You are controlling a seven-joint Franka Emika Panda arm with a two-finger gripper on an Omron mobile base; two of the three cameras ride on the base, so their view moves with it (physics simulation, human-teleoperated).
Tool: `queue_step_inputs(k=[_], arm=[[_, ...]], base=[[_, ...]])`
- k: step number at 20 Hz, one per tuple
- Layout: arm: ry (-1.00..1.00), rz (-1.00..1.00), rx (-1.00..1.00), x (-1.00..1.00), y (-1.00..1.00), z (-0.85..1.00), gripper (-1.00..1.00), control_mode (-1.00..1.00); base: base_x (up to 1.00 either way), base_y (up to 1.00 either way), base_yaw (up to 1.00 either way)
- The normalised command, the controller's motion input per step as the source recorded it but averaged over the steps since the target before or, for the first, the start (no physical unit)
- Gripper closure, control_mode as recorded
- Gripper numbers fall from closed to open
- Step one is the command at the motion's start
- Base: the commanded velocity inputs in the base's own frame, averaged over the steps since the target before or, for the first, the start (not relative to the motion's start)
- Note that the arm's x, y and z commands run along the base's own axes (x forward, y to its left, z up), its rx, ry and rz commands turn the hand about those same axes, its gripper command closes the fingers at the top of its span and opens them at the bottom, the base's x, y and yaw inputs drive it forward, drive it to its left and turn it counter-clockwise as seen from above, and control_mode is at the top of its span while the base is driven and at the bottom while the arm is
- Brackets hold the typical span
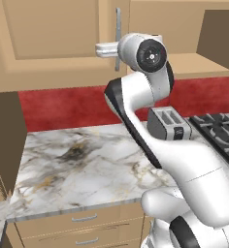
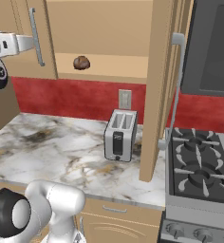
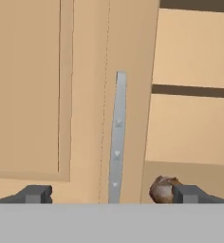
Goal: The dining table condiment station is running low on condiment bottle. Refill the condiment station by opening the cabinet and taking the condiment bottle from the cabinet and placing it on the dining table.
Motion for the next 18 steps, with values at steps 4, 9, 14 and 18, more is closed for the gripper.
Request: queue_step_inputs(k=[4, 9, 14, 18], arm=[[-0.02, 0.11, 0.03, 0.18, 0.0, 0.0, -1.0, -1.0], [0.0, 0.08, 0.01, 0.27, 0.0, 0.0, -1.0, -1.0], [0.0, 0.04, 0.01, 0.24, 0.0, 0.0, -1.0, -1.0], [0.0, 0.0, 0.0, 0.37, 0.0, 0.0, -1.0, -1.0]], base=[[0.0, 0.0, 0.0], [0.0, 0.0, 0.0], [0.0, 0.0, 0.0], [0.0, 0.0, 0.0]])
